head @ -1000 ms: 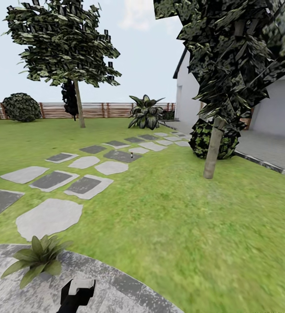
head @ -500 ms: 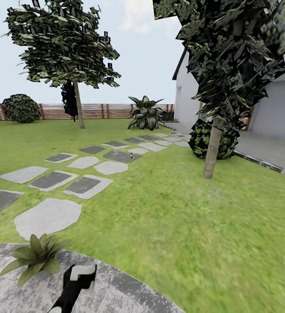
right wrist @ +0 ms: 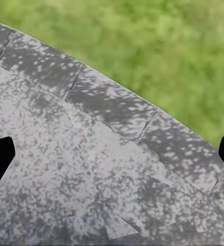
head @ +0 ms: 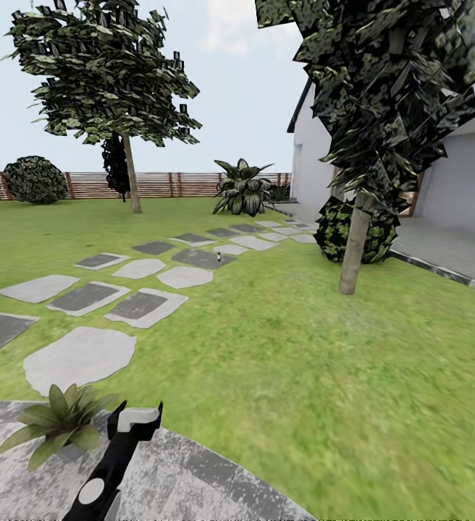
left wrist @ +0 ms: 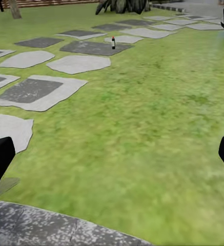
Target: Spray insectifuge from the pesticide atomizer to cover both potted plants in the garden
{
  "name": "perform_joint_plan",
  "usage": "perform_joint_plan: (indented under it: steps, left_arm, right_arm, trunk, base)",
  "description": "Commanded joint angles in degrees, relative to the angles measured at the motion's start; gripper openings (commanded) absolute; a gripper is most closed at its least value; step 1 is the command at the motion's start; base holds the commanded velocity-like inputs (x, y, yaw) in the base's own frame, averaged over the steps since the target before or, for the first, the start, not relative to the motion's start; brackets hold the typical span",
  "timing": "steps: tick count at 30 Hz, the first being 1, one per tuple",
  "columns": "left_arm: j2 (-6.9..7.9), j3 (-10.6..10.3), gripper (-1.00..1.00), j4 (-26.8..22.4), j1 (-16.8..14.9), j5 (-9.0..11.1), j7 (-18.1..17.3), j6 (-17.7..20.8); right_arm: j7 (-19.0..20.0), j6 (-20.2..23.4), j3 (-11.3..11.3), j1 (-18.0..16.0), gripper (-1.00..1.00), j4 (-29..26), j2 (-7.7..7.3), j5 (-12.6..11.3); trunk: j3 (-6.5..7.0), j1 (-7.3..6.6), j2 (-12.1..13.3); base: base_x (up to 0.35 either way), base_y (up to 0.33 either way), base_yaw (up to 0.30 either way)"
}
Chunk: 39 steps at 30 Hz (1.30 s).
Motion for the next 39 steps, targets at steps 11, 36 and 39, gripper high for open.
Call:
perform_joint_plan:
  steps: [11,36,39]
  left_arm:
    - [-1.66,-0.19,1.00,-3.77,-0.03,-6.18,0.03,4.81]
    - [-1.89,2.21,1.00,-5.89,-0.13,-7.02,-0.07,16.56]
    - [-1.83,2.17,1.00,-6.77,-1.41,-7.08,-0.16,16.51]
  right_arm:
    - [0.02,4.99,-0.20,-0.01,1.00,-4.96,-4.93,-0.01]
    - [0.15,16.26,-2.22,-0.01,1.00,-16.95,-5.07,-0.27]
    - [0.21,16.78,-5.42,0.00,1.00,-16.99,-4.99,-0.93]
  trunk:
    - [-2.04,2.41,-4.45]
    - [-5.63,6.81,-12.47]
    - [-6.17,7.47,-13.68]
  base:
    - [0.000,0.000,0.000]
    - [0.000,0.000,0.000]
    - [0.000,0.000,0.000]
